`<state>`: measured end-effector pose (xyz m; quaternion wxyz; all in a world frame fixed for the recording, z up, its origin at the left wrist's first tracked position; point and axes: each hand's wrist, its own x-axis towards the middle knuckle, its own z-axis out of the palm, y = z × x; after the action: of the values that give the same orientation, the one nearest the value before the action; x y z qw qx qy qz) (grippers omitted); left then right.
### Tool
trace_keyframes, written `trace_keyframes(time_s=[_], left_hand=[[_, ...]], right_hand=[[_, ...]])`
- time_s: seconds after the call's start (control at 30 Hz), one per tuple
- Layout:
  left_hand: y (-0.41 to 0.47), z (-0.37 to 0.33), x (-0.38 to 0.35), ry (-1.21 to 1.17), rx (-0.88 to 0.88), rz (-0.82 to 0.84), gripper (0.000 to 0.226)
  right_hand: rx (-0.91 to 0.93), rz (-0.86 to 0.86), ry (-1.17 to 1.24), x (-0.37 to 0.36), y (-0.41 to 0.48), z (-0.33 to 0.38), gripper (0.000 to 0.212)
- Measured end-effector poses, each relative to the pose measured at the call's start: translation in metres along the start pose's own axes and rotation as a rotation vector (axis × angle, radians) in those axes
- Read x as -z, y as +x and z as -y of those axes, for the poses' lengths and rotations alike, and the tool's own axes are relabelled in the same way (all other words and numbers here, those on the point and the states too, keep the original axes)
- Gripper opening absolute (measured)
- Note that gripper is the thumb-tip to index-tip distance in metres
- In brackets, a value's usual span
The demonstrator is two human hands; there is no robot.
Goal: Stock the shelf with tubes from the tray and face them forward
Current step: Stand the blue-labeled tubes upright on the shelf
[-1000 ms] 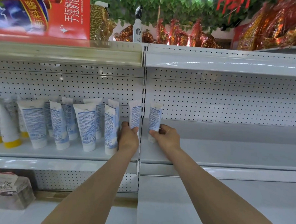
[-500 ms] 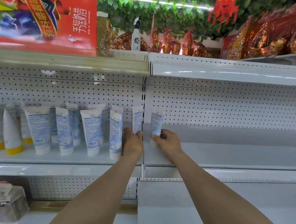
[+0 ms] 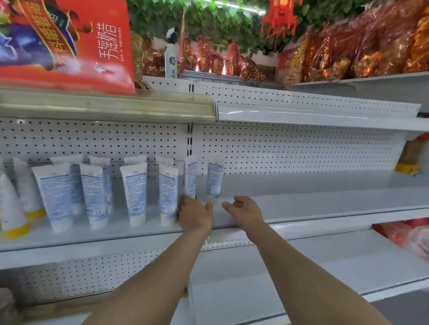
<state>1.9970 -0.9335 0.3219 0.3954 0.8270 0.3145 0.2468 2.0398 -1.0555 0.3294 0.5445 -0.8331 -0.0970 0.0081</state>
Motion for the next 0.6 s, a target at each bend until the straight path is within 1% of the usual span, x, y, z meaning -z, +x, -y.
trace_keyframes(time_s=[0.1, 0.2, 0.27, 0.33, 0.4, 0.5, 0.6], left_hand=[[-0.024, 0.002, 0.009, 0.005, -0.042, 0.040, 0.091], [-0.054, 0.004, 0.027, -0.083, -0.081, 0.103, 0.085], [-0.074, 0.002, 0.049, -0.089, -0.122, 0.118, 0.083], [-0.092, 0.002, 0.077, -0.060, -0.158, 0.084, 0.081], [-0.114, 0.005, 0.110, -0.002, -0.191, 0.016, 0.075], [-0.149, 0.016, 0.162, 0.180, -0.234, -0.085, 0.070], [-0.181, 0.030, 0.211, 0.377, -0.252, -0.189, 0.066]], right_hand=[[-0.026, 0.005, -0.028, 0.012, -0.026, 0.003, 0.068], [-0.028, 0.035, -0.060, 0.029, -0.054, 0.012, 0.071], [0.015, 0.047, -0.107, 0.041, -0.075, 0.022, 0.070], [0.099, 0.059, -0.176, 0.051, -0.097, 0.033, 0.069], [0.225, 0.079, -0.301, 0.058, -0.121, 0.045, 0.070], [0.416, 0.131, -0.560, 0.062, -0.161, 0.066, 0.070], [0.595, 0.148, -0.704, 0.053, -0.199, 0.084, 0.070]])
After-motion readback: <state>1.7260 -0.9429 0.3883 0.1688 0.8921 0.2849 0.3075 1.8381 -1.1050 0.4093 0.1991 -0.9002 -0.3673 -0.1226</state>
